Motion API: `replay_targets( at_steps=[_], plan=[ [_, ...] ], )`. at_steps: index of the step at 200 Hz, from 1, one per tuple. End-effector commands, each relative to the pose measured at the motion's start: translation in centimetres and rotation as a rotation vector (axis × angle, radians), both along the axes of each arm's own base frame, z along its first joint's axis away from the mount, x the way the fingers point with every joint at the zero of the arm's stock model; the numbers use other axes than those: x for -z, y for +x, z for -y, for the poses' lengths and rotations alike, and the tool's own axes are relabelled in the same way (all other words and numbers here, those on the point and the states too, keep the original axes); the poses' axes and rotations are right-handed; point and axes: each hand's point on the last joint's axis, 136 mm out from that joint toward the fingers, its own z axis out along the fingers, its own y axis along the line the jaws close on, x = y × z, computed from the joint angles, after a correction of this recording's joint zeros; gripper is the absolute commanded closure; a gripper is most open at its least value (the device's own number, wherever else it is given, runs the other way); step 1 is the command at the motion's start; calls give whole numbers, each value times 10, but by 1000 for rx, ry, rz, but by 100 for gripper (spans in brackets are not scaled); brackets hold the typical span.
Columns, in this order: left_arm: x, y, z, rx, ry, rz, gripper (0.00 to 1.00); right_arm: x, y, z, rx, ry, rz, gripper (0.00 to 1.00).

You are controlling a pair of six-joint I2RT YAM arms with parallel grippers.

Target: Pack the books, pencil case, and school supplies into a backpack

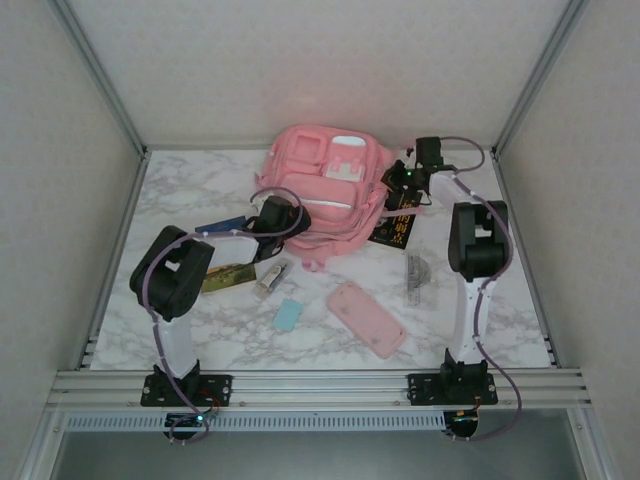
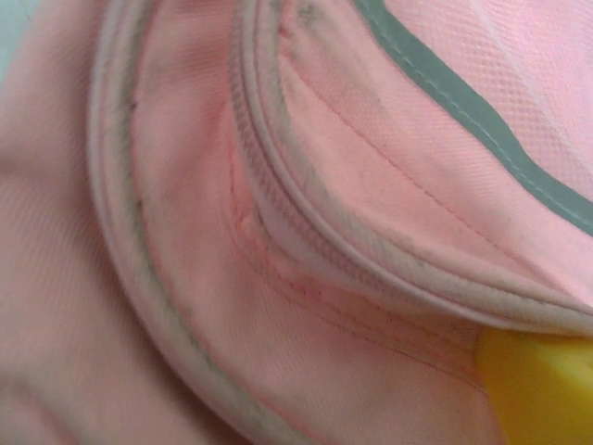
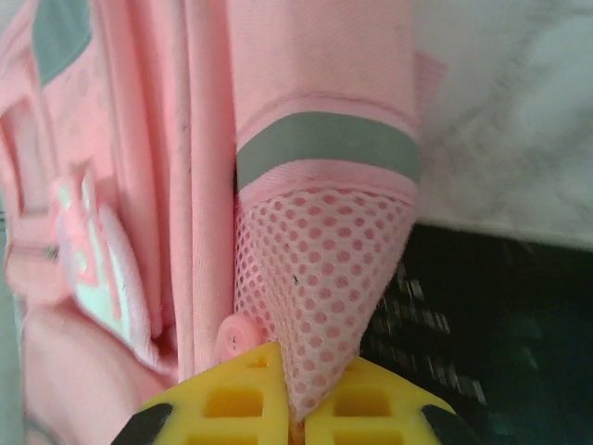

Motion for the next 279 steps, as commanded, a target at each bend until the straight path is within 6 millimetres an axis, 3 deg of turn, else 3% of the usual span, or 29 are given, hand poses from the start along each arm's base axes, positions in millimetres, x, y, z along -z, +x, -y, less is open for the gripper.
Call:
replay_targets(
  at_steps=[1, 18, 51, 69, 77, 90, 104, 111, 131, 155, 170, 194, 234, 246, 258, 279],
  plan=[
    [-29, 53, 11, -8, -58, 140, 0, -48, -52, -19, -70, 66, 11, 100],
    [-32, 77, 13, -5, -60, 157, 0, -50, -80, -19, -72, 74, -12, 100],
    [-52, 122, 15, 10, -98, 204, 0, -34, -132, -27, -56, 72, -81, 100],
    [-62, 142, 23, 51, -87, 223, 0, -14, -155, -32, -19, 52, -147, 91],
    [-65, 150, 27, 71, -74, 229, 0, -7, -162, -35, -8, 55, -168, 82],
    [-71, 161, 28, 96, -47, 234, 0, 6, -174, -39, 11, 62, -202, 57],
    [-73, 171, 19, 98, -12, 221, 0, 13, -179, -33, 36, 38, -215, 43],
    [-74, 173, 12, 97, 9, 208, 0, 17, -182, -26, 51, 4, -220, 37],
    [-86, 171, -16, 75, 72, 176, 0, 16, -186, -9, 74, -89, -205, 30],
    [-103, 146, -46, 60, 186, 125, 0, 12, -187, 9, 107, -143, -187, 27],
    [-114, 121, -48, 93, 195, 120, 0, 11, -183, 19, 143, -127, -173, 25],
    [-117, 69, -24, 208, 142, 111, 0, 8, -164, 18, 180, -30, -123, 25],
    [-102, -17, 42, 424, 64, 82, 0, 18, -129, -2, 199, 118, -106, 29],
    [-95, -37, 64, 492, 52, 74, 0, 17, -120, -4, 214, 153, -89, 41],
    [-89, -57, 91, 611, 26, 88, 0, 13, -113, -6, 220, 179, -67, 59],
    [-75, -80, 130, 747, -18, 62, 0, 4, -109, -9, 215, 208, -54, 100]
  ],
)
